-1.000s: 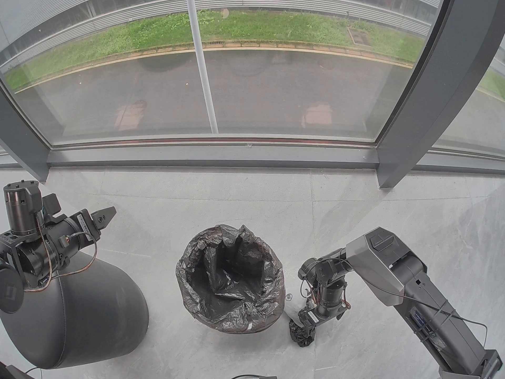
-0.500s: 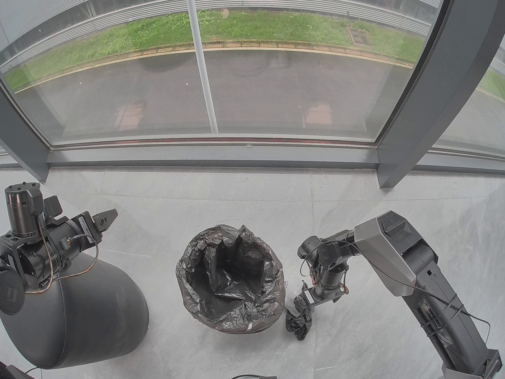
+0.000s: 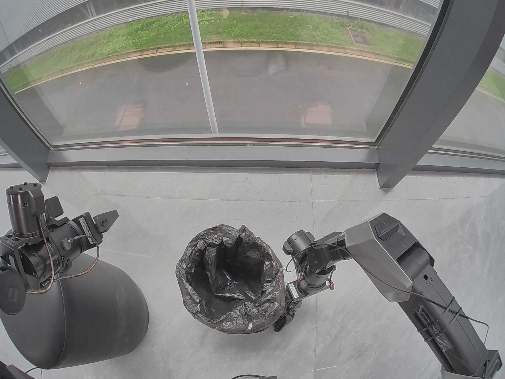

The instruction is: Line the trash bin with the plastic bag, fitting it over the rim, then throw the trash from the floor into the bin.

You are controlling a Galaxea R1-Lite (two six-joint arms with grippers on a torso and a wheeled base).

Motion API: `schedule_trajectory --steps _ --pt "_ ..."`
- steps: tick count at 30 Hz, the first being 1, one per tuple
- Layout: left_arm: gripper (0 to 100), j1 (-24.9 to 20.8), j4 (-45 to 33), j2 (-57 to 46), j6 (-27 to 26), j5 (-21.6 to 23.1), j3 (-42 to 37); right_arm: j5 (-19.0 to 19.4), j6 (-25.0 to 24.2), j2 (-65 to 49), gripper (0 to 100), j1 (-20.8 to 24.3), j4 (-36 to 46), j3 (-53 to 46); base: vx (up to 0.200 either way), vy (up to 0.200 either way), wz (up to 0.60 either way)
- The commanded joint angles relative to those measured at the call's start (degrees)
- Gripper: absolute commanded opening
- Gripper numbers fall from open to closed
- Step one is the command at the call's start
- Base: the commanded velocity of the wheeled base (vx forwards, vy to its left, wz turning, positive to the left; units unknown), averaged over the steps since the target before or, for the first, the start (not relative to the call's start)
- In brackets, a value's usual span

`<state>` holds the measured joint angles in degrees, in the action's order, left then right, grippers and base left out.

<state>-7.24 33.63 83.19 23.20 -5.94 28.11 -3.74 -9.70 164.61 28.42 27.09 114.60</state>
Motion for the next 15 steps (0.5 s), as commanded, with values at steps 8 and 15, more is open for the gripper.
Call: schedule_trajectory --steps 8,15 --pt "100 -0.05 0.12 0.22 0.0 -0.04 -0.34 -2.15 0.56 1.33 100 1.55 -5.38 -0.01 0.0 0.0 0.0" --pt "100 -0.14 0.2 0.66 0.0 -0.04 -0.43 -2.67 0.83 1.33 100 1.82 -8.72 -0.01 0.0 0.0 0.0"
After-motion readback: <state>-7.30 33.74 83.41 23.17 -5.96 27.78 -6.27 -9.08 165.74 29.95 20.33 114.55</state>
